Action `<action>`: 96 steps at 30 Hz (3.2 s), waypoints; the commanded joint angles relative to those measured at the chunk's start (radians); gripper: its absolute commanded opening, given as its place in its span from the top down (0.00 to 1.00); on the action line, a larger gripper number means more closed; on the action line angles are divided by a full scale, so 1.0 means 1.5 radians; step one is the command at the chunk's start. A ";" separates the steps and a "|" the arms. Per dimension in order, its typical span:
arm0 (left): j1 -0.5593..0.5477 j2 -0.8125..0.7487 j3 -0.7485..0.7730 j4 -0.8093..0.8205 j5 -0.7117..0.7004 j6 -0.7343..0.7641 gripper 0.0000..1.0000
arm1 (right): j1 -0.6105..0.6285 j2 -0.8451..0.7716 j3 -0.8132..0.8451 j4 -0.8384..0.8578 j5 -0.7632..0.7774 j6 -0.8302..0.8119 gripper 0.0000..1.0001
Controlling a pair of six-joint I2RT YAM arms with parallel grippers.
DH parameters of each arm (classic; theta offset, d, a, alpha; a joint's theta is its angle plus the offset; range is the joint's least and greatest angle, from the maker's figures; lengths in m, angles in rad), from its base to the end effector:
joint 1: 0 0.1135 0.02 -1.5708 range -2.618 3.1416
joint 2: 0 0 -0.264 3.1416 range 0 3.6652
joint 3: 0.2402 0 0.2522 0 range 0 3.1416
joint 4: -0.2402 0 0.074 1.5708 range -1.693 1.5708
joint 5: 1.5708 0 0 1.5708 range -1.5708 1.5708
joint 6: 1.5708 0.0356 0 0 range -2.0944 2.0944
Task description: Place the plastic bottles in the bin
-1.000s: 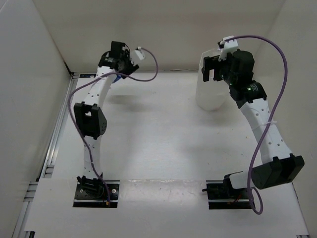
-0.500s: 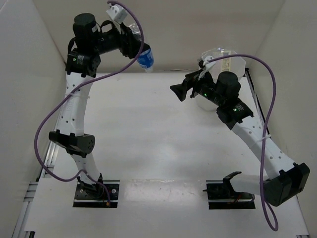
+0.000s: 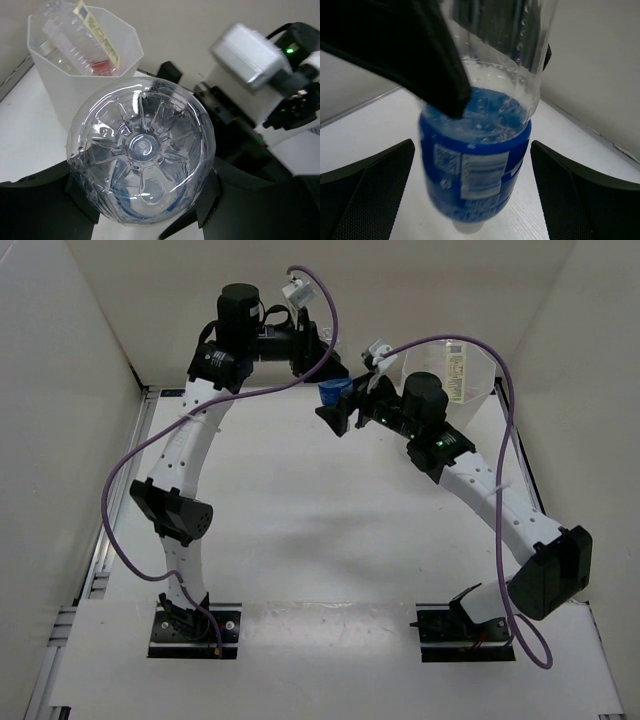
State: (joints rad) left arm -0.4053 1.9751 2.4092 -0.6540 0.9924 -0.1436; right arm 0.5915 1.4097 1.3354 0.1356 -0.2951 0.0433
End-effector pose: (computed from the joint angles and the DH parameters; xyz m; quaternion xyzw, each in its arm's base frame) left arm 0.3669 -0.1899 0.4933 0.3847 0.6416 -0.5067 0.4286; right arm 0.2717 0.1950 0.4224 -0.2865 0.6234 0.3206 0.6531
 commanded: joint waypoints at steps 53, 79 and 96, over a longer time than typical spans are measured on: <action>0.108 -0.490 -0.780 0.014 -0.756 0.280 0.00 | -0.326 0.202 0.292 -0.418 0.462 0.079 0.52; 0.150 -0.530 -0.792 0.014 -0.735 0.286 0.00 | -0.306 0.039 0.235 -0.418 0.445 0.058 0.00; 0.207 -0.625 -0.941 0.014 -0.837 0.272 0.00 | -0.520 -0.137 0.034 -0.583 0.473 0.235 0.00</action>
State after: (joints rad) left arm -0.1143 1.0973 1.0435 -0.6289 -0.2016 0.2737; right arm -0.1165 1.2297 1.5188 -0.6243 0.4419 0.2859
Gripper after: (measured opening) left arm 0.998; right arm 0.996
